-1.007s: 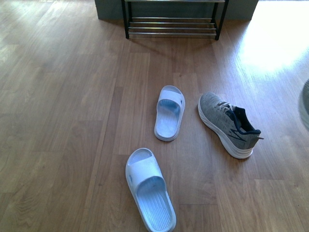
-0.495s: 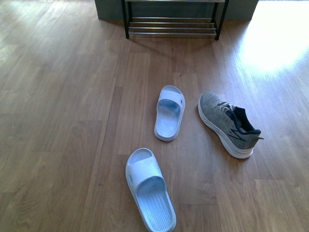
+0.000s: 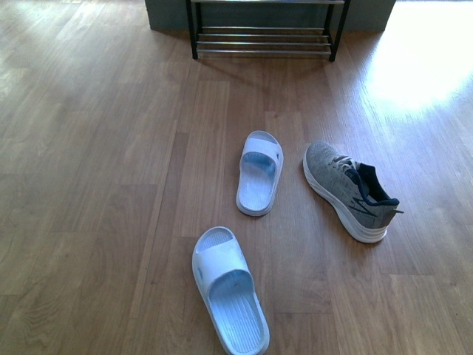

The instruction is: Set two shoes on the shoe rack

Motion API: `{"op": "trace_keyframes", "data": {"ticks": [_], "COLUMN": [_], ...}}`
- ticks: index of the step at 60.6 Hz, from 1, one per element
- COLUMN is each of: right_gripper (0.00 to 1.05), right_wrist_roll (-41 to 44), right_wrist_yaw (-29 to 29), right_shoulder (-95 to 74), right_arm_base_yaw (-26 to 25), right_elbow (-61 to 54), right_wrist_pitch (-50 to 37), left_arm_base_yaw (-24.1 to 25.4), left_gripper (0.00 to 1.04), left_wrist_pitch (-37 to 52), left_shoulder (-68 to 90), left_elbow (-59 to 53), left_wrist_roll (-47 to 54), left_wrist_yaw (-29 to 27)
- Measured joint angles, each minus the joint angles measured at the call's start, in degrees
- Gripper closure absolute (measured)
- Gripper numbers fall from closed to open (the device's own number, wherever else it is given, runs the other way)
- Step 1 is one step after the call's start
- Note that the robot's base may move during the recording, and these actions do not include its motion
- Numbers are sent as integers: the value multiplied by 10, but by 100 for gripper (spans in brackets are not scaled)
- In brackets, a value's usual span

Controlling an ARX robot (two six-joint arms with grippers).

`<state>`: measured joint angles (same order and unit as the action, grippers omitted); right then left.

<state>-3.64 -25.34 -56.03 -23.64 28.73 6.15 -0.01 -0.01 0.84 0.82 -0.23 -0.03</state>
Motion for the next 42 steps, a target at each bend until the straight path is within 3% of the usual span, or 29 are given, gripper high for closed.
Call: {"op": "trace_keyframes", "data": {"ticks": [42], "right_gripper": [103], "right_wrist_roll": [0], "right_wrist_yaw": [3], "right_shoulder": [4], "right_arm_base_yaw": [-3], "right_elbow": [-2], "right_wrist_pitch": [-1], "left_arm_base_yaw": [0], "left_gripper": [9], "left_wrist_pitch": [0], "left_shoulder": [0], "left_elbow": [0], "left_wrist_roll": [0], "left_wrist_yaw": [0]}}
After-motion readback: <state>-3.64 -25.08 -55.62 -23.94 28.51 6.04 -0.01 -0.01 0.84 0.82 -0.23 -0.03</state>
